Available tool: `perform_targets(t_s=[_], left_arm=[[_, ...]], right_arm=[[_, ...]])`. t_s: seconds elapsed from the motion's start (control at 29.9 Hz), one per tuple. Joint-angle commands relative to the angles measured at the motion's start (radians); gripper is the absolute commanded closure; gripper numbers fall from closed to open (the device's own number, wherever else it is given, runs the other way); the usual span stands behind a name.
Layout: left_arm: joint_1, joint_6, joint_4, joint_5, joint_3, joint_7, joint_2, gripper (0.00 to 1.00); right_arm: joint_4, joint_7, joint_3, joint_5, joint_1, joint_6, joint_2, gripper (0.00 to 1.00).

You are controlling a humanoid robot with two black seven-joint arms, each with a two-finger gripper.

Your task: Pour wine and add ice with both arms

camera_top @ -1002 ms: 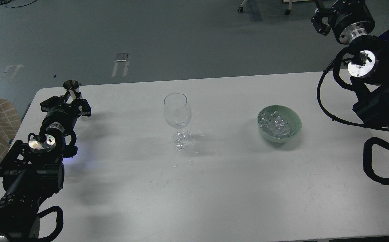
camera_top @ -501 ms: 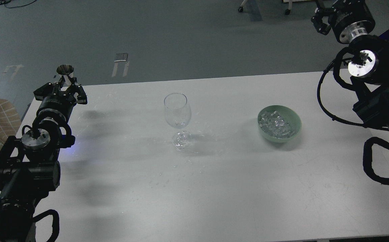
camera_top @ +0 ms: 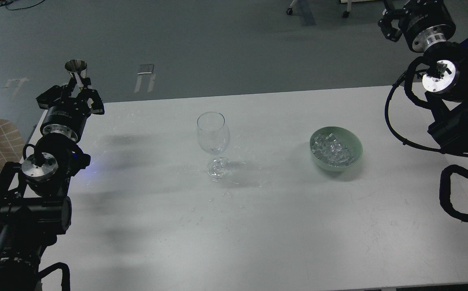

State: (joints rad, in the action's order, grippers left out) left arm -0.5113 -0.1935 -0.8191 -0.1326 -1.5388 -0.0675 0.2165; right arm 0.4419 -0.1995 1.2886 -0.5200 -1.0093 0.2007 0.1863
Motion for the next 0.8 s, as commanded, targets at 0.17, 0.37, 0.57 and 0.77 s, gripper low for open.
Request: perform_targets(t_s=[0.17, 0.37, 0.57, 0.77], left_arm=[[0.013, -0.003, -0.060, 0.001, -0.004, 0.000, 0.004, 0.76], [0.023, -0.004, -0.095, 0.001, -0.006, 0.000, 0.004, 0.81], [0.025, -0.009, -0.112, 0.001, -0.018, 0.000, 0.004, 0.87], [0.099, -0.008, -0.230, 0.001, -0.014, 0.000, -0.012, 0.90]], right_arm=[[0.001, 0.000, 0.000, 0.000, 0.000, 0.000, -0.001, 0.00], [0.001, 0.000, 0.000, 0.000, 0.000, 0.000, 0.001, 0.00], [0.003, 0.000, 0.000, 0.000, 0.000, 0.002, 0.002, 0.00], [0.003, 0.000, 0.000, 0.000, 0.001, 0.002, 0.001, 0.00]])
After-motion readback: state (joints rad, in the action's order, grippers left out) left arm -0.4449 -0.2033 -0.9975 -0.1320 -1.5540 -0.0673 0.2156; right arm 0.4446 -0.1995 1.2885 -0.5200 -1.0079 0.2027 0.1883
